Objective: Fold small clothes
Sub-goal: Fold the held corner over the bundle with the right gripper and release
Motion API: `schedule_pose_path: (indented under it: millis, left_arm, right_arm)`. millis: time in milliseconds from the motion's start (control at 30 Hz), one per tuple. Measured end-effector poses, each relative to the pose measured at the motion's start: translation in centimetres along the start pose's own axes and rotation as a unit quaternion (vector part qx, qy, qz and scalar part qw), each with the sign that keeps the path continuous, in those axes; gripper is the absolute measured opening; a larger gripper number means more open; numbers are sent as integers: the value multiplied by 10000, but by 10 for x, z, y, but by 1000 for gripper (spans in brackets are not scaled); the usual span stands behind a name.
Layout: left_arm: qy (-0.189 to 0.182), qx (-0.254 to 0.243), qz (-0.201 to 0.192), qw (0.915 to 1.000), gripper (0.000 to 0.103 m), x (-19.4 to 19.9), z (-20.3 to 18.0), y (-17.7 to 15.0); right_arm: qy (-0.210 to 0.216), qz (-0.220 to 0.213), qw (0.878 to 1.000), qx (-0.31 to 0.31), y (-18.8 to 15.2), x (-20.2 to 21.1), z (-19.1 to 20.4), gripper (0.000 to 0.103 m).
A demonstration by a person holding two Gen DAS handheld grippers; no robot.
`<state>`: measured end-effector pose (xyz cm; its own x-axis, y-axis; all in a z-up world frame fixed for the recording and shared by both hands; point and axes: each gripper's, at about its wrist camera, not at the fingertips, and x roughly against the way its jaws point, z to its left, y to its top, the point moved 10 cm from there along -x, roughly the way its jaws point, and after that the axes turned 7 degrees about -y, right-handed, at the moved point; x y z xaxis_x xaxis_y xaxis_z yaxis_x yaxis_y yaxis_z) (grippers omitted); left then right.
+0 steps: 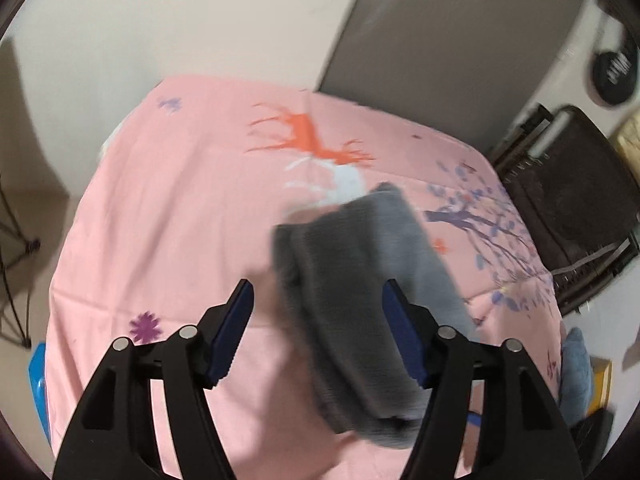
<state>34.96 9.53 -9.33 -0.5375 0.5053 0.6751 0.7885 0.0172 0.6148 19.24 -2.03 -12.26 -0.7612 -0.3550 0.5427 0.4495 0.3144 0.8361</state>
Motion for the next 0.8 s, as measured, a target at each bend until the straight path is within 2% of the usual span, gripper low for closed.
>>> schedule_pose_path:
  millis: [67, 133, 233, 333, 400, 500, 567, 733, 800]
  left_arm:
    - [35, -225, -30, 9997, 64, -5, -16, 4]
    - [64, -332, 45, 9994, 64, -17, -24, 3]
    - [187, -255, 281, 9991, 64, -39, -17, -5]
    - [426, -12, 727, 9964, 66, -71, 11, -26]
    - [207, 219, 842, 9960, 71, -83, 20, -37]
    - [-70, 644, 844, 9943, 85, -94, 31, -47]
    - [-143, 822, 837, 9930, 87, -100, 36, -50]
    - [128, 449, 708, 9964, 88, -100, 29, -51]
    - [177, 423, 657, 9968, 84, -92, 26, -47]
  right_arm:
    - [66, -183, 9989, -421, 21, 4, -14, 48]
    - [21, -220, 9984, -515, 38, -4, -21, 39]
    - [-7, -10, 9989, -478, 49, -36, -19, 36]
    - [-43, 379, 9979, -518, 34, -66, -18, 35]
    - [16, 686, 9953, -685, 12, -82, -18, 33]
    - [0, 683, 9946, -778, -1, -85, -20, 34]
    - [91, 746, 9929, -925, -2, -87, -22, 34]
    - [143, 747, 9927, -941, -5, -91, -26, 34]
    - [150, 734, 9932, -888, -5, -90, -25, 33]
